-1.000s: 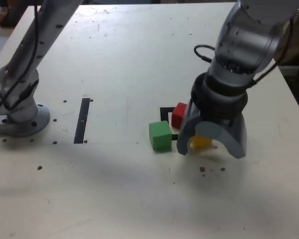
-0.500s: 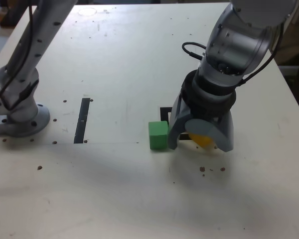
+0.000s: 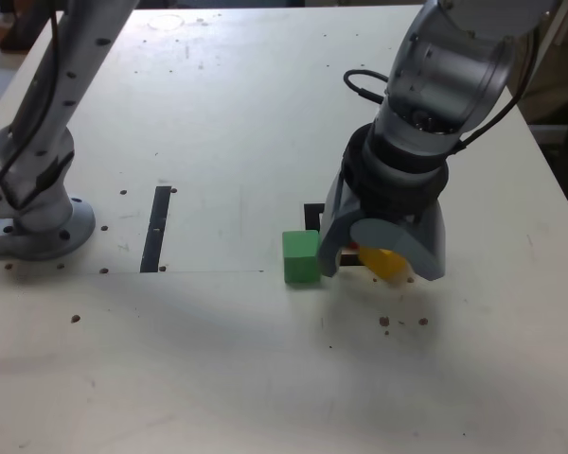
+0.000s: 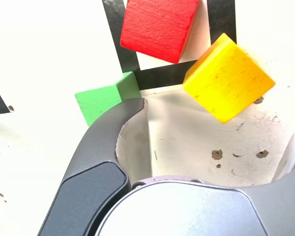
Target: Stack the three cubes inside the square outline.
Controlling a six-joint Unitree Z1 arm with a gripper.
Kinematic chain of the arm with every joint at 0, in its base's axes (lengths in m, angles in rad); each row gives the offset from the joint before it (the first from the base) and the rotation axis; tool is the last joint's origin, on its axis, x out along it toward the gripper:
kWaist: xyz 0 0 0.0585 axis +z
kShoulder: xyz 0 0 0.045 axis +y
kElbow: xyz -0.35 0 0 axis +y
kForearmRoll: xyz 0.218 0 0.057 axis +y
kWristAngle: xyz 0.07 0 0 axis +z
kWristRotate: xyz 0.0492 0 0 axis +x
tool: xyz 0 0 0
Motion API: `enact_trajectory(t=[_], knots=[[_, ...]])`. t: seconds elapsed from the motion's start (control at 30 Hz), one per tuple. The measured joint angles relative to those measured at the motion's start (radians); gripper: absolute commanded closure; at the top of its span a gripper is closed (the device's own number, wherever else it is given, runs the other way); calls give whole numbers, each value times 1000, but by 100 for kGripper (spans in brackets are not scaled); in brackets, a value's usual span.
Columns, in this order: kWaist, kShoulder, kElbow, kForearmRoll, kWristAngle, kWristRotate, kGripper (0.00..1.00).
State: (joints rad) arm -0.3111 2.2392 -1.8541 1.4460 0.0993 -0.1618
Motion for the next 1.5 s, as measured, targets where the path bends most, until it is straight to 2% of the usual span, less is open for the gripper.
enact_trajectory(t=[0.27, 0.47, 0.57, 0.77, 1.07, 1.23, 1.5], knots=[[0, 7, -98, 5, -46, -61, 0], [0, -14, -186, 134, -57, -197, 1], [6, -14, -186, 161, -93, -293, 1], [27, 10, -183, 163, -137, -384, 1], [72, 62, -233, 163, -211, -435, 1], [93, 83, -253, 160, -223, -436, 1], [131, 108, -268, 155, -220, -427, 3]])
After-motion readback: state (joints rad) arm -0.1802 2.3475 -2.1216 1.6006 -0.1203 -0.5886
